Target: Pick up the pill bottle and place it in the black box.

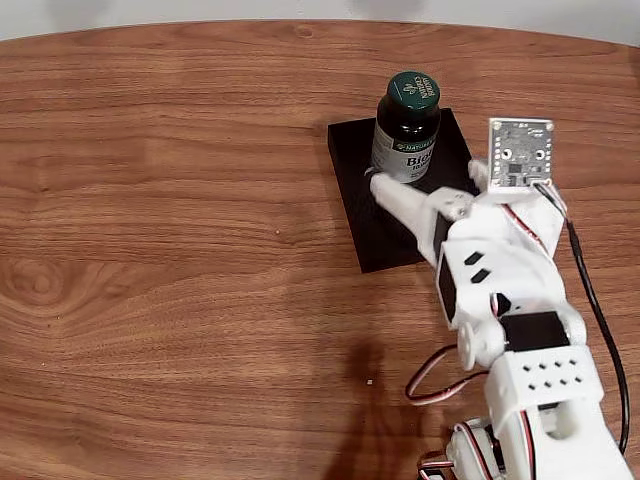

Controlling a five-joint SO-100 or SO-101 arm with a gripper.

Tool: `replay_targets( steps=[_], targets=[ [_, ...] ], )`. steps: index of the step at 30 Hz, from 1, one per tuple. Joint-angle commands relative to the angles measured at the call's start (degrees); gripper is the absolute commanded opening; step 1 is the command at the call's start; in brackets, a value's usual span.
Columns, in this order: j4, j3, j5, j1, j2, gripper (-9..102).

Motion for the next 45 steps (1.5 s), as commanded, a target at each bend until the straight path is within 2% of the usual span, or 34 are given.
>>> replay_targets(
  steps=[1, 5, 11, 29, 33, 42, 45],
  targets=[
    [2.8, 0.5, -0.1, -0.4, 4.8, 35],
    [3.6, 4.4, 0.3, 0.4, 7.8, 35],
    [10.1, 5.7, -1.7, 0.4, 13.3, 35],
    [20.7, 7.9, -9.5, 0.5, 17.5, 34],
    [29.0, 8.0, -11.3, -1.1, 19.2, 27],
    [45.5, 8.0, -19.7, -1.3, 21.3, 0],
    [49.0, 8.0, -23.3, -1.7, 22.5, 0]
  ],
)
